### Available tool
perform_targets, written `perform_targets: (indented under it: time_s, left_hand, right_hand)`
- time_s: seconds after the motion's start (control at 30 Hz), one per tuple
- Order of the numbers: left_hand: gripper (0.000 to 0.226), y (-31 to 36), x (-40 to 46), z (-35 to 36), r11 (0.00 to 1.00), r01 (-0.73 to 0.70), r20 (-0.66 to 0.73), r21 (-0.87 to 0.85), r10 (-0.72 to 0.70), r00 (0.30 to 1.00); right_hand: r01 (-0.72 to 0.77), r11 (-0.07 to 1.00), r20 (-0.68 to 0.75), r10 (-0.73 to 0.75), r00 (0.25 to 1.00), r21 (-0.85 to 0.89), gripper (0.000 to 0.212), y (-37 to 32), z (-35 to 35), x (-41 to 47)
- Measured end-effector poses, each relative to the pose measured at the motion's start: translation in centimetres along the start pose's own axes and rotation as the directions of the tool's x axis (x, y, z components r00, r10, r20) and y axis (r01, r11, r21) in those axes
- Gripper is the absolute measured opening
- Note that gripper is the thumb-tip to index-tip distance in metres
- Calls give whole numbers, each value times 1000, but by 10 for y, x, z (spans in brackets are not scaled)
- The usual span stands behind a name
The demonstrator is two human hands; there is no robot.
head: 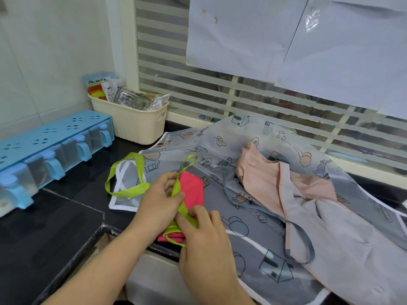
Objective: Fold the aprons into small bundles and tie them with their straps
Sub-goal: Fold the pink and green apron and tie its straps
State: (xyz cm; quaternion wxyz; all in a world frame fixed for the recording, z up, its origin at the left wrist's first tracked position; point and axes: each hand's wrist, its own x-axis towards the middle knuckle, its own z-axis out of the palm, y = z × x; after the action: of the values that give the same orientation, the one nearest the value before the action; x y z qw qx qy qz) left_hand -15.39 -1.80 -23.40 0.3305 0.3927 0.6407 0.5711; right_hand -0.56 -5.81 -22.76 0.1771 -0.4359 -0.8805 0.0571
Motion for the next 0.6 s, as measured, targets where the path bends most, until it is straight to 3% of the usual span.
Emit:
perform_targets:
  time_s: [0.3,0.4,0.5,0.6]
  left_hand:
    - [54,-8,-1,4,977,-140,-119,161,160,980]
    - [55,-6,-8,3,915,-251,-176,316,317,932]
    - [46,-6,-14,1,825,-398,-75,402,463,883]
    - [43,-10,-9,1,798,-399,51,451,423,905]
  right_hand:
    - [41,999,-39,-41,998,-2,58,3,2,-2]
    - [20,1000,-25,-19,1000,8,60,3,1,-3]
    - [19,999,-4,-19,1000,27,62,8,0,-4]
    - [46,998,73,-49,996,42,64,11,-5,-6]
